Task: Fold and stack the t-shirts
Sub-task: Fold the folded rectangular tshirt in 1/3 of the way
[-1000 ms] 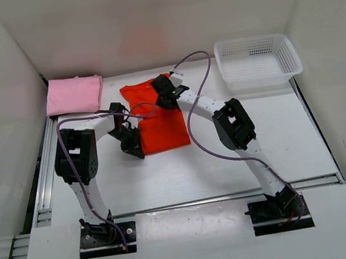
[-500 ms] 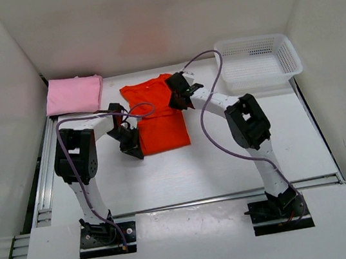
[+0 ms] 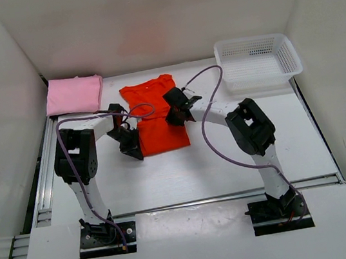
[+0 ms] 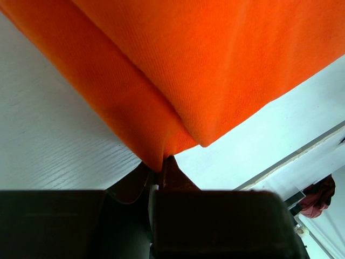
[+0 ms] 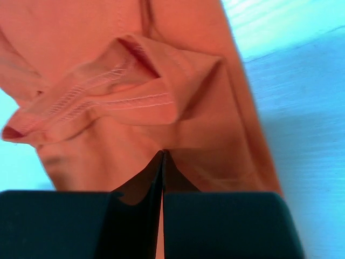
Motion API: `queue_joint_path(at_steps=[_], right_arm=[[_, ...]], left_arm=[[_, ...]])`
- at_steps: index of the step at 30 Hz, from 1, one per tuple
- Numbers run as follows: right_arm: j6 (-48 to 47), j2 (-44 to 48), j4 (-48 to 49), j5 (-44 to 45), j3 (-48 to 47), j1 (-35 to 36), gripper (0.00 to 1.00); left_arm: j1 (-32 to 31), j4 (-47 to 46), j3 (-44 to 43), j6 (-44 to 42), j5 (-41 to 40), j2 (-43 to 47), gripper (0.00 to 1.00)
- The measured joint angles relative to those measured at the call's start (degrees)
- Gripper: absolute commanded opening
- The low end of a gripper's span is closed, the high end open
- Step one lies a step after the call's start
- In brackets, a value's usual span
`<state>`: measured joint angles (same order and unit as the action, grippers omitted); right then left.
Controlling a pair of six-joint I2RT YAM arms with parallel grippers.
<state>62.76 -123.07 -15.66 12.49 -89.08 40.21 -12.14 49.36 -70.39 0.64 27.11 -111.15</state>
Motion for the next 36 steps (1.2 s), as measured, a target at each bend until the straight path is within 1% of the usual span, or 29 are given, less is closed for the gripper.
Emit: queue_joint_path(at_steps=[2,7,11,14,18,25,27,31,33,36], right_arm=[[0.9,-0.9,-1.6,0.5,-2.7,0.2,0.01],[3.8,-6.1,-4.9,3.0,-13.3,0.3,0.01],[5.7,-8.1,-8.2,5.0,-15.8,0.3,0.01],[5.8,-8.5,-9.9,5.6,-16.0,0.3,0.01],[5.2,-7.8,-9.0,5.5,-15.0,0.3,0.01],[5.3,-3.0,-7.4,4.6,-6.6,0.4,0.0],[5.7,-2.8,-7.4,4.1,-5.6,0.4,0.0],[6.3,-2.9,-7.3,3.9,-5.7,0.5,0.0],[6.8,-3.8,-7.8,3.9,-7.5,0.5,0.0],[8.6,-6.1,-7.9,4.3,-11.0,0.4,0.03]], left_arm=[[0.0,0.1,0.1,0.0,0.0,0.0,0.1],[0.0,0.2,0.1,0.0,0.1,0.0,0.1],[0.0,0.2,0.1,0.0,0.1,0.0,0.1],[0.0,0.2,0.1,0.0,0.1,0.0,0.1],[0.0,0.3,0.1,0.0,0.1,0.0,0.1],[0.0,0.4,0.1,0.0,0.1,0.0,0.1],[0.0,0.4,0.1,0.0,0.1,0.0,0.1],[0.0,0.4,0.1,0.0,0.1,0.0,0.1],[0.0,0.5,0.1,0.0,0.1,0.0,0.1],[0.0,0.5,0.2,0.0,0.1,0.0,0.1]])
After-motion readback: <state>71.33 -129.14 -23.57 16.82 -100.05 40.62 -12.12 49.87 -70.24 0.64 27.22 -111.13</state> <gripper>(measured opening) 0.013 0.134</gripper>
